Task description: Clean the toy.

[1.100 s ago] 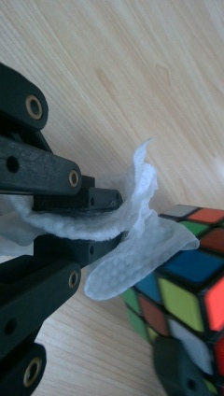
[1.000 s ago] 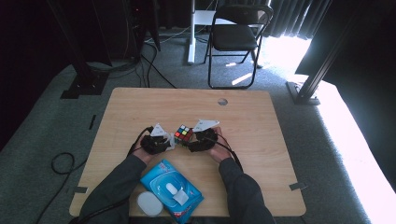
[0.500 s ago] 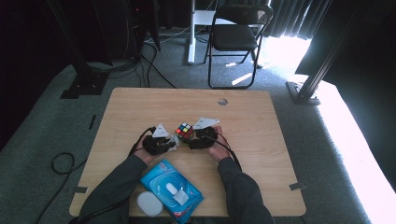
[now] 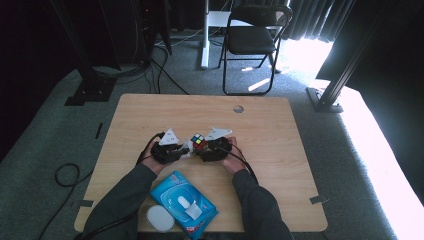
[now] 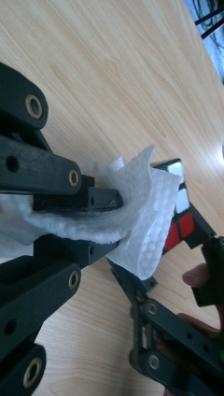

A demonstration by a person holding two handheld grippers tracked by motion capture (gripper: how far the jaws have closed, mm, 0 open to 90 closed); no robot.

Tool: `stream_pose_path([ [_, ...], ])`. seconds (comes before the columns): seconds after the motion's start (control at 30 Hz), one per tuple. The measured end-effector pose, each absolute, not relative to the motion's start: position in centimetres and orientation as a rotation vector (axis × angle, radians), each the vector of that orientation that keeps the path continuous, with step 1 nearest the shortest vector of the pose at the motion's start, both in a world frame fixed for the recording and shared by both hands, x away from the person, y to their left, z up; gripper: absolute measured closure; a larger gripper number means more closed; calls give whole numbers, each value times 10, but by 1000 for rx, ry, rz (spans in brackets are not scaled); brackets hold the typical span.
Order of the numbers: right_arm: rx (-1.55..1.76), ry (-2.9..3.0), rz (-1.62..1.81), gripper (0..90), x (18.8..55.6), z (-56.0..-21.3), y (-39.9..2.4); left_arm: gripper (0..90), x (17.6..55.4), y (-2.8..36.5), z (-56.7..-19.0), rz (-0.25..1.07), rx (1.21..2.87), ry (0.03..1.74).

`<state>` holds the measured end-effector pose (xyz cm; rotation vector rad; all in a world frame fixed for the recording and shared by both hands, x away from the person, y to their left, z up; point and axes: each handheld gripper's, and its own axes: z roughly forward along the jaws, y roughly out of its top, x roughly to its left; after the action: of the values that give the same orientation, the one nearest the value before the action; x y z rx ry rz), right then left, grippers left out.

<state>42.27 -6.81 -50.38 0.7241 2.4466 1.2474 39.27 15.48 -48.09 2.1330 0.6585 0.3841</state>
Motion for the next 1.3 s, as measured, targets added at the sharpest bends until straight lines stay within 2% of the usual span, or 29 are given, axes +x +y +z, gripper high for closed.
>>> stream_pose_path([
  [0.4,722,2462,1220,343,421,-510,-61,806,393,153,-480,376,2136,649],
  [1.3,873,2349,1323,343,429,-486,-52,806,397,146,-495,348,2197,672],
])
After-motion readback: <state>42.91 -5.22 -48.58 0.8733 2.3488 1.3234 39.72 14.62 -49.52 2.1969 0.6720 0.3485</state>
